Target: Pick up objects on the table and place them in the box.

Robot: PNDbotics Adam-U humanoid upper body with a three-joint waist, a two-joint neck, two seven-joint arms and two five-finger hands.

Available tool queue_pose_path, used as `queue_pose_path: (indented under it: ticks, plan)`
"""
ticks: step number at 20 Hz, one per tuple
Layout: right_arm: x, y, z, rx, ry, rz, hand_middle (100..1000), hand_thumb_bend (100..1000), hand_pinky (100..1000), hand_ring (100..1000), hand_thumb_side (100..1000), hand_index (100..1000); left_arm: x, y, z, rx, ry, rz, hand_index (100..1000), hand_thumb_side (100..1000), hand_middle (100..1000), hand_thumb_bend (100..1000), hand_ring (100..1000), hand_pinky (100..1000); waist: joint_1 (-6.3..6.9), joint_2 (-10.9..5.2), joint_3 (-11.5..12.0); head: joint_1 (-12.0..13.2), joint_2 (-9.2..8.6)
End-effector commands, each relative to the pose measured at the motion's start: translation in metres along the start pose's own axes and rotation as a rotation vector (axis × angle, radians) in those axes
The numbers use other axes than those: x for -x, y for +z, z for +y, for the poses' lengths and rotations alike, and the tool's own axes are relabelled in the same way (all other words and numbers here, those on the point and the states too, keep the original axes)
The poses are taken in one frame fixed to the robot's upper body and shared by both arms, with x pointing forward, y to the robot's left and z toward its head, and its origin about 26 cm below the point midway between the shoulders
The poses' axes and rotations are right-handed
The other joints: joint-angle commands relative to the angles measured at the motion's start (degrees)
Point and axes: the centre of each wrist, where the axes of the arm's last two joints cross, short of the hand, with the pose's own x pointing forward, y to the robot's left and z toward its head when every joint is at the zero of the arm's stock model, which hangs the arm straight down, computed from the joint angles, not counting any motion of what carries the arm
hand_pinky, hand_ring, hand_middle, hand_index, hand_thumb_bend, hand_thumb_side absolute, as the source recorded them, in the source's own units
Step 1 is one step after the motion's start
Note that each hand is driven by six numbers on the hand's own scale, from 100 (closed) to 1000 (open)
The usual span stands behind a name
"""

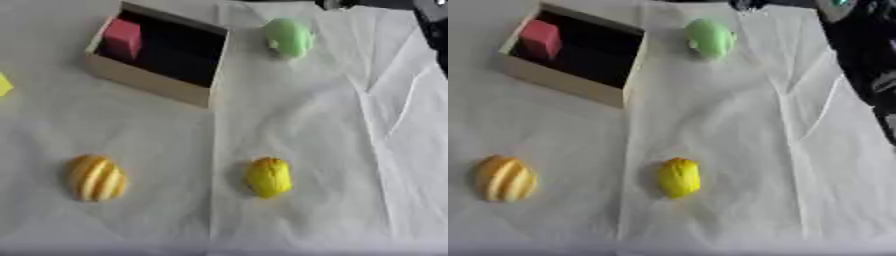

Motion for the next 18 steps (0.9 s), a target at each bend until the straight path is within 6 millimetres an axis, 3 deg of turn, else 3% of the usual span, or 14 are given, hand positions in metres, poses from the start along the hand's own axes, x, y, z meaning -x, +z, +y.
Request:
queue_pose_path:
  ticks: [1, 3, 8, 18]
  plan:
    - [0.007, 0.010, -0.011, -0.029, 0.063, 0.028, 909, 398, 879, 964, 189, 979, -0.007, -0.005, 0.002, 0.006, -0.008, -0.025, 833, 540, 726, 152, 837, 726, -0.28, -1.28, -0.02, -0.49, 0.23]
    - [0.006, 0.008, -0.009, -0.052, 0.075, 0.024, 915, 443, 881, 969, 148, 982, -0.007, -0.005, 0.002, 0.007, -0.008, -0.027, 833, 540, 726, 152, 838, 726, -0.27, -1.27, -0.05, -0.50, 0.23]
    - [0.004, 0.003, -0.008, -0.071, 0.086, 0.015, 916, 431, 882, 971, 101, 979, -0.006, -0.005, 0.002, 0.008, -0.006, -0.024, 833, 542, 727, 151, 838, 726, -0.32, -1.25, -0.08, -0.23, 0.23]
    - [-0.001, -0.014, 0.006, -0.098, 0.076, 0.002, 921, 449, 882, 974, 131, 998, -0.006, -0.005, 0.001, 0.008, 0.003, -0.022, 832, 545, 726, 149, 839, 726, -0.52, -0.50, 0.57, 0.09, 0.23]
